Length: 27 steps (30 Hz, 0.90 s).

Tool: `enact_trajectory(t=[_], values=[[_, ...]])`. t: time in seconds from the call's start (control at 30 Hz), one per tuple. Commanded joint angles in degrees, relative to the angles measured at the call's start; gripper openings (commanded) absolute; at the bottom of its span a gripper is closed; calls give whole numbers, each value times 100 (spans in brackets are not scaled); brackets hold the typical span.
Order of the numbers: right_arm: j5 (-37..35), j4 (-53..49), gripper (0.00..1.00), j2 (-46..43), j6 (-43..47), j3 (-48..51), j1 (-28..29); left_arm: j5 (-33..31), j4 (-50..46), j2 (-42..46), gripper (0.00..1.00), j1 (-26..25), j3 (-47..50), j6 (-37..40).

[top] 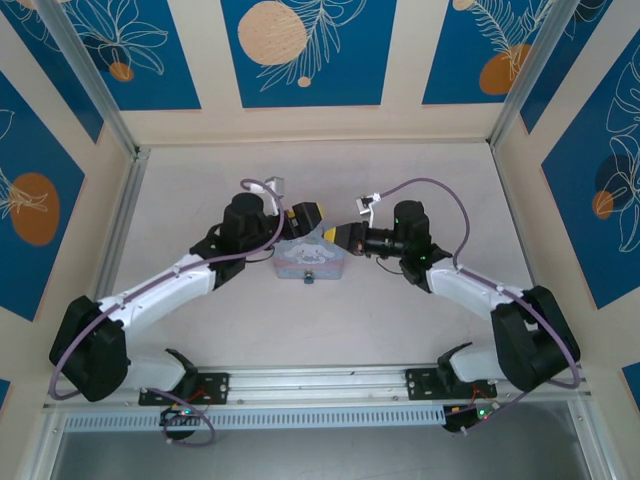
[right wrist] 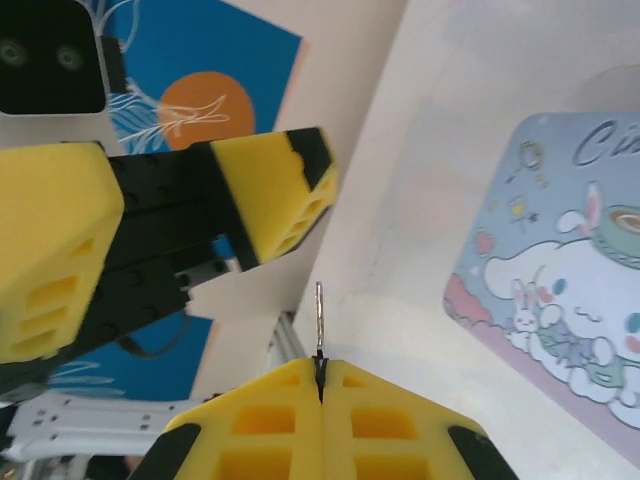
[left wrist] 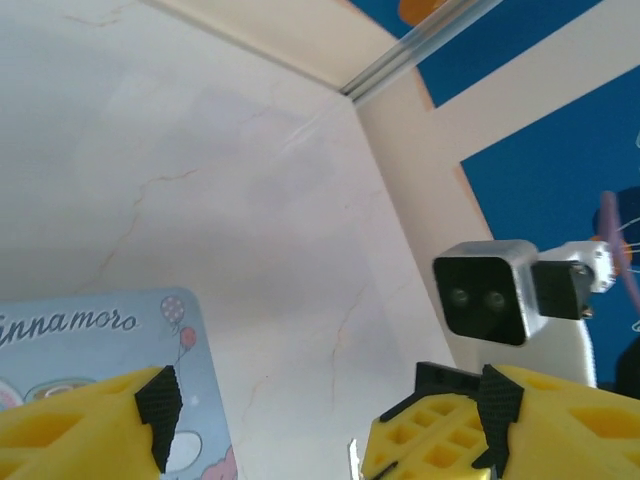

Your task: Unlock a padlock with a key

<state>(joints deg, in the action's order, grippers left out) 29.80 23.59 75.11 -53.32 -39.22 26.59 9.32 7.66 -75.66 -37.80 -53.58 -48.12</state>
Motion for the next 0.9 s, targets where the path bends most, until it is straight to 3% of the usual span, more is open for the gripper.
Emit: enact_trajectory(t=[0.0,0.1,0.2,0.43,0.7,0.87], values=[[-861,-2258,0,-314,1525,-551,172,-109,-1757,-24,80,-37,-729,-258],[-1558,-3037,0,-379,2188,-877,428,288,-2294,-374,80,-26,-1076,-584],[-2249,-3562,0,-366,2719,-1148,756,606,-2121,-544,79,-33,-1042,-1003],[-3622,-4020,0,-357,3336,-1421,1466,572,-2357,-610,73,-44,-973,-1280],[-4617,-4157,0,-138,3744,-1691,2109,632,-2174,-759,65,-143,-724,-1645],[-4829,-4191,0,-33,3858,-1824,2284,617,-2058,-888,60,-240,-695,-1770]])
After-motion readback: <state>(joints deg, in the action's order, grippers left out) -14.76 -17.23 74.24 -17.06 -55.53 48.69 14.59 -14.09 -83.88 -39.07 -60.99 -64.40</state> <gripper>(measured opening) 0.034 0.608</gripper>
